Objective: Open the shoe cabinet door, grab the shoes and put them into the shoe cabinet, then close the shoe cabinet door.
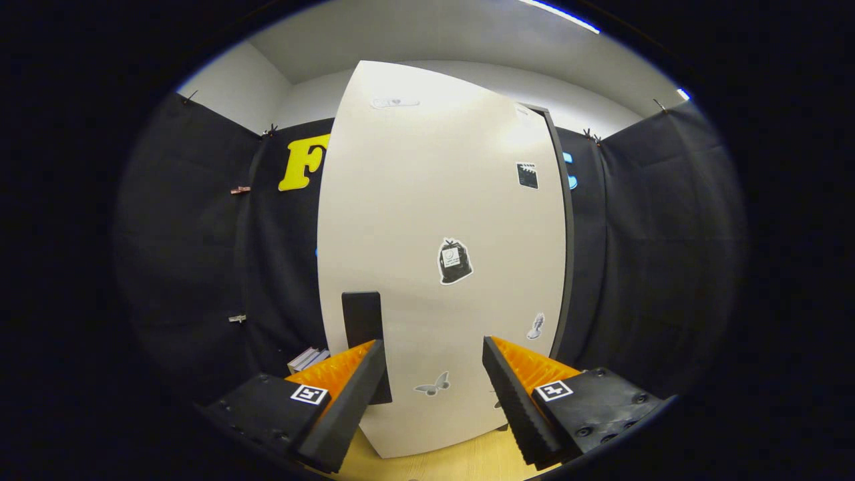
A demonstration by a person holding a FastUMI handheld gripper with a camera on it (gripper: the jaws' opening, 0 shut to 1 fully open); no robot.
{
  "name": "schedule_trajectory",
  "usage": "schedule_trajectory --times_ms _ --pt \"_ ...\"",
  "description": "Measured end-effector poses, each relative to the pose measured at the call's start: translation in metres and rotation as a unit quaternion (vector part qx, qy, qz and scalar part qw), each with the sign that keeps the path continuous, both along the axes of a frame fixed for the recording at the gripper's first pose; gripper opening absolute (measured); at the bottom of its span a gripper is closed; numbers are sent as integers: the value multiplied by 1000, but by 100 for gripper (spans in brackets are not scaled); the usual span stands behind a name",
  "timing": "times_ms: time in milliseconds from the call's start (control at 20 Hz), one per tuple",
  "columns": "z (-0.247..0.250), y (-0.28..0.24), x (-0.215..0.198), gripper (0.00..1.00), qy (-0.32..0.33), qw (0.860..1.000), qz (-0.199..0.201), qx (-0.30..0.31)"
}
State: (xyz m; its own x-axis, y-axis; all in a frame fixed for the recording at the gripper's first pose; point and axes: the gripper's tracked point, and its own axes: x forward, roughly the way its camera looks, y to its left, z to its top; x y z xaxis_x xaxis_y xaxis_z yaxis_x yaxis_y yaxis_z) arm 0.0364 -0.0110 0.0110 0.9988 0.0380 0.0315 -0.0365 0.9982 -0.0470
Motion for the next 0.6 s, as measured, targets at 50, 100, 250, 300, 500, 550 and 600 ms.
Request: schedule_trajectory --times_ms 50,100,250,300,500,550,600 --pt "1 0 -2 97 0 1000 -1 -2" --pt "2 0 -2 96 -1 1000 -3 -4" --pt "2 1 -3 96 -3 1000 -5 -6" --pt "3 1 -4 96 -3 1000 -5 -7" --pt "4 1 -6 97 -2 1000 -5 -6" --pt "4 2 -7 97 -3 1000 -4 -6" --pt "3 2 -7 96 -3 1000 -3 -6"
